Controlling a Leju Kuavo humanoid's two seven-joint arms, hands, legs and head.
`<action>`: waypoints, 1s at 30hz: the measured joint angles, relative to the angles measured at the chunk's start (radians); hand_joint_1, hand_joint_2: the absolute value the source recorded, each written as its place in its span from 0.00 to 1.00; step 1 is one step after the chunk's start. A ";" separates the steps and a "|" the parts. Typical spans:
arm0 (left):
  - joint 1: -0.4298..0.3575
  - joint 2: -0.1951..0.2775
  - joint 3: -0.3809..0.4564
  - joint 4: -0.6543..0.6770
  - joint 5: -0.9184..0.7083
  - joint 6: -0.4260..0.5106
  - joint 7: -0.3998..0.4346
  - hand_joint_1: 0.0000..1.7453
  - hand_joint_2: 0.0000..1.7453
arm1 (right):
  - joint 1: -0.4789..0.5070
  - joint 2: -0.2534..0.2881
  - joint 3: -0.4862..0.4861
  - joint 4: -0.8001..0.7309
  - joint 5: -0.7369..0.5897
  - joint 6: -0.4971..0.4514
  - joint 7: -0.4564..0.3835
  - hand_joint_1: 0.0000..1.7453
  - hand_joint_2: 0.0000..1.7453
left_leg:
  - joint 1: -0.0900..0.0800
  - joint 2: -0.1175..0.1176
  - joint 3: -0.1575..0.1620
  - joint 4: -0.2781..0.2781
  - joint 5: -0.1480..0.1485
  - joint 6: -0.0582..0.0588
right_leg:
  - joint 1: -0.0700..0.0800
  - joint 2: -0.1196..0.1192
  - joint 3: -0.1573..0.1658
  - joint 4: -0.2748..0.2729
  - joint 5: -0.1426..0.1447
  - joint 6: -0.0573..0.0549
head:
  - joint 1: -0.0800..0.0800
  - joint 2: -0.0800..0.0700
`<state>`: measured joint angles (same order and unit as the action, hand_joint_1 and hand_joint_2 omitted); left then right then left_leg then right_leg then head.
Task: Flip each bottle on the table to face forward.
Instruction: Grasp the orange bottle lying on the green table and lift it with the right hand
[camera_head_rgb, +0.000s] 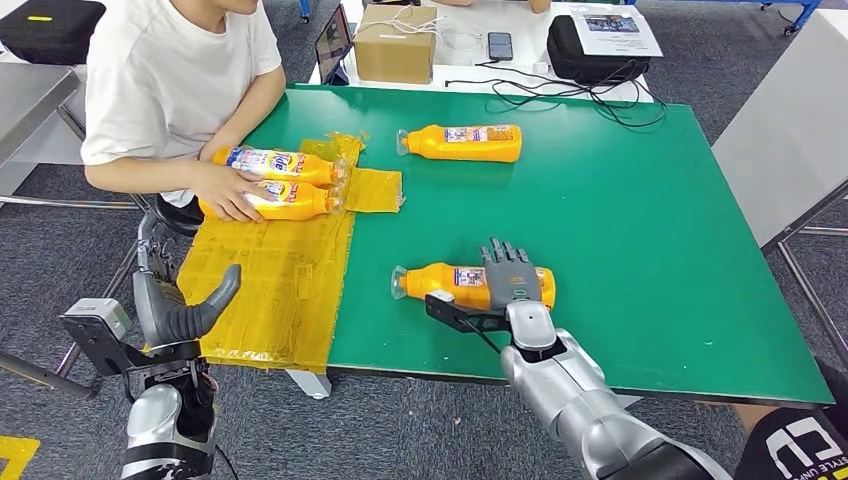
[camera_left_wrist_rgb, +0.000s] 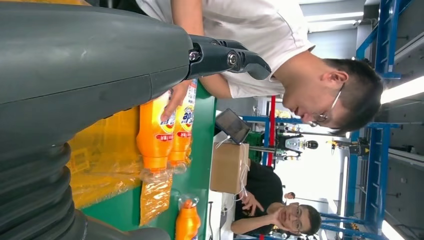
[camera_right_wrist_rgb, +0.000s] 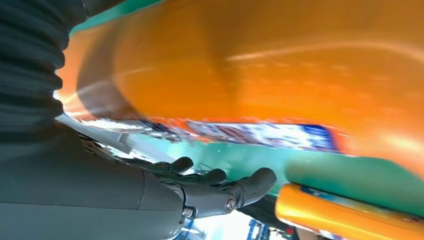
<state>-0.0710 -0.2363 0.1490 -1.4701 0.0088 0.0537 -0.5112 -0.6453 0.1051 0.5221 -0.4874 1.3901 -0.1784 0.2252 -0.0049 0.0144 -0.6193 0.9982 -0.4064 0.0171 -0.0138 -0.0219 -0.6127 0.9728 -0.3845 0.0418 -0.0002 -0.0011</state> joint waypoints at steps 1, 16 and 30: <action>0.001 0.000 0.000 0.000 0.000 0.000 0.000 0.00 1.00 | 0.000 -0.004 -0.002 0.000 -0.003 0.001 0.005 0.00 1.00 | 0.000 0.000 0.000 0.000 0.000 0.000 | 0.000 0.000 0.000 0.000 0.000 0.000 | 0.000 0.000; 0.016 -0.001 0.000 -0.014 0.011 -0.010 0.001 0.00 1.00 | -0.003 -0.049 -0.049 0.008 -0.046 0.003 -0.025 0.52 1.00 | 0.000 0.000 0.004 0.000 0.000 0.000 | 0.000 0.000 0.004 0.000 0.000 0.000 | 0.000 0.000; -0.010 -0.001 -0.016 0.034 0.049 -0.017 -0.001 0.00 1.00 | -0.020 -0.057 -0.088 0.074 -0.122 0.065 -0.158 1.00 1.00 | 0.000 0.000 0.007 0.000 0.000 0.000 | 0.000 0.000 0.006 -0.001 0.000 0.000 | 0.000 0.000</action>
<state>-0.0810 -0.2374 0.1331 -1.4360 0.0573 0.0372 -0.5122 -0.6649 0.0480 0.4336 -0.4137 1.2678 -0.1138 0.0669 -0.0049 0.0145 -0.6119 0.9982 -0.4067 0.0172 -0.0138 -0.0218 -0.6068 0.9723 -0.3846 0.0416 -0.0001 -0.0011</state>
